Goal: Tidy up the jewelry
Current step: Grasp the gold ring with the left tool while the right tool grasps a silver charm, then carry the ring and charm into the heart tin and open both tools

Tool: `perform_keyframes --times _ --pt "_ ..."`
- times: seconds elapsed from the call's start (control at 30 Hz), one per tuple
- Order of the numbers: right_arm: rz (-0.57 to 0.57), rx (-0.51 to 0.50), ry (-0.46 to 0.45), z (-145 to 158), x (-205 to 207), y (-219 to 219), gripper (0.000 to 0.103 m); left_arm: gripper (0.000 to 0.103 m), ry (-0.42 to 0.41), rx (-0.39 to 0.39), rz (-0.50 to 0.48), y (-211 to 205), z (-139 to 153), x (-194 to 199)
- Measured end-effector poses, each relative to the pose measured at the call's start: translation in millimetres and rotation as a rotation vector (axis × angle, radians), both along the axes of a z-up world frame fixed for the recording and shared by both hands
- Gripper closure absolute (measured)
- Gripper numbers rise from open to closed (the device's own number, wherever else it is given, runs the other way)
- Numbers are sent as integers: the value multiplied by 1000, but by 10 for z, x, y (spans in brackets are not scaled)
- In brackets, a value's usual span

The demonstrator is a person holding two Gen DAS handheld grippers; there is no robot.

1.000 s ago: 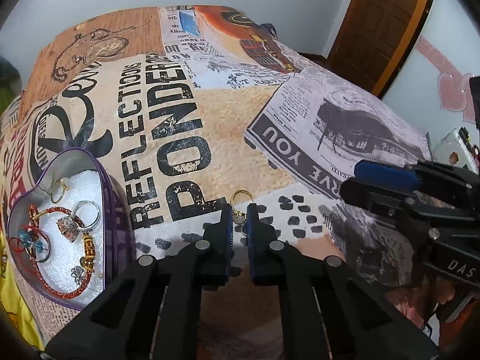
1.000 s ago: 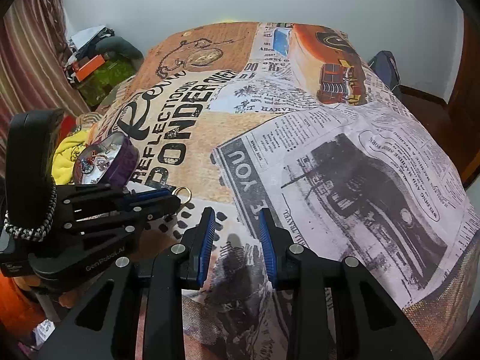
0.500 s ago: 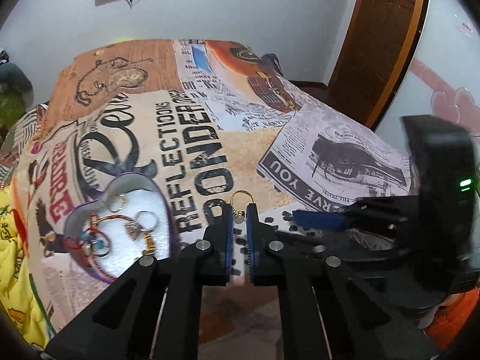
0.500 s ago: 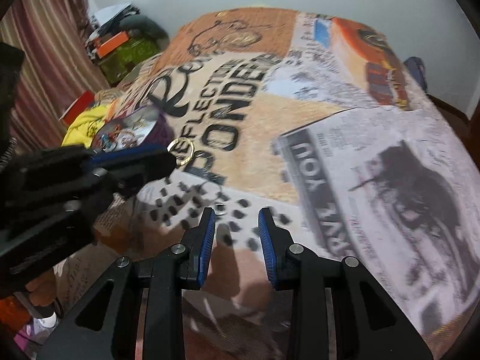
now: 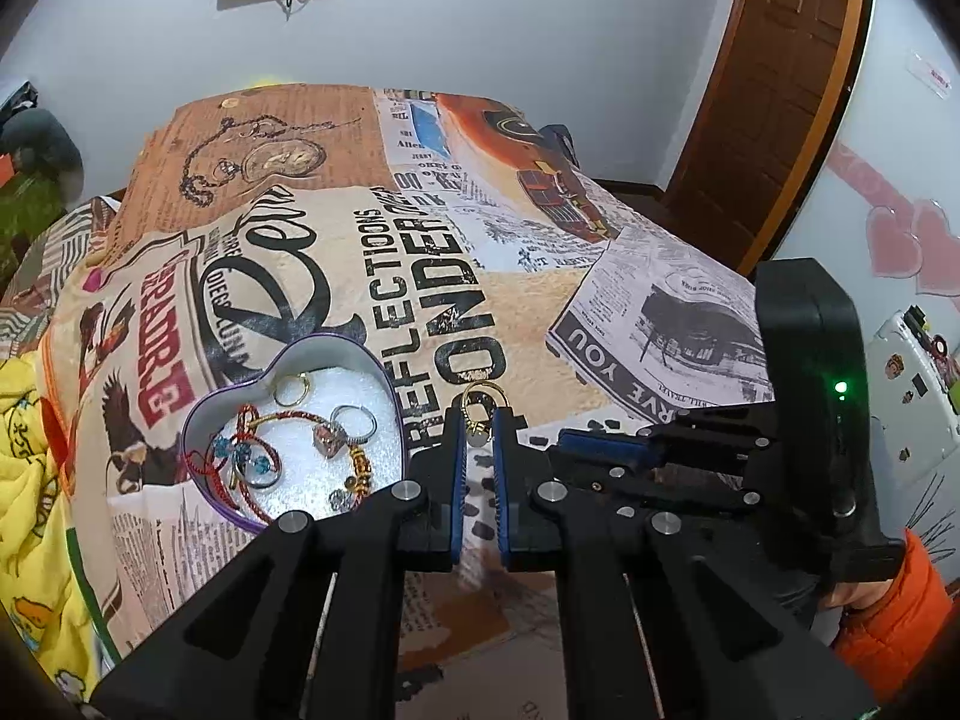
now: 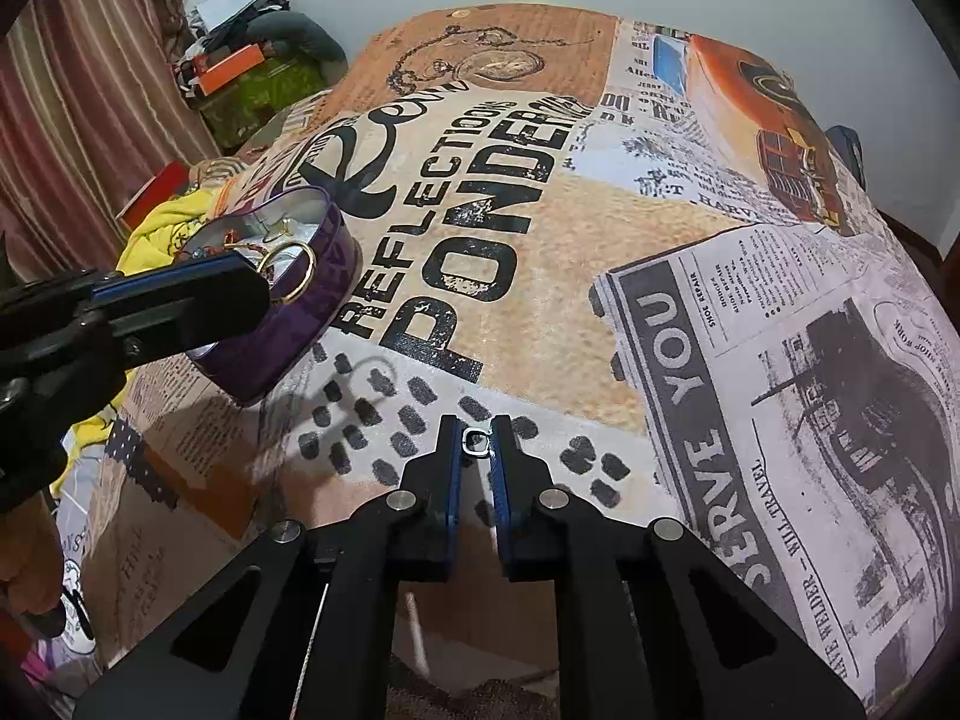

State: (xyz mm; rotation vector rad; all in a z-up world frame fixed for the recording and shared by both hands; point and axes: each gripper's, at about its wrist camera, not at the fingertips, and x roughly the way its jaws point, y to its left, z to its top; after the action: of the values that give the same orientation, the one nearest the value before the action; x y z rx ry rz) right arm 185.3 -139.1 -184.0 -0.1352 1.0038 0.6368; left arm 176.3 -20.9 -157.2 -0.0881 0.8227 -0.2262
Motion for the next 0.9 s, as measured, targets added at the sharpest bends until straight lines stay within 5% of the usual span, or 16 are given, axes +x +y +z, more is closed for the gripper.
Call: perform_keyframes --times 0.9 --pt "6 160 -228 1121 -306 179 95 96 -183 47 62 442 716 -503"
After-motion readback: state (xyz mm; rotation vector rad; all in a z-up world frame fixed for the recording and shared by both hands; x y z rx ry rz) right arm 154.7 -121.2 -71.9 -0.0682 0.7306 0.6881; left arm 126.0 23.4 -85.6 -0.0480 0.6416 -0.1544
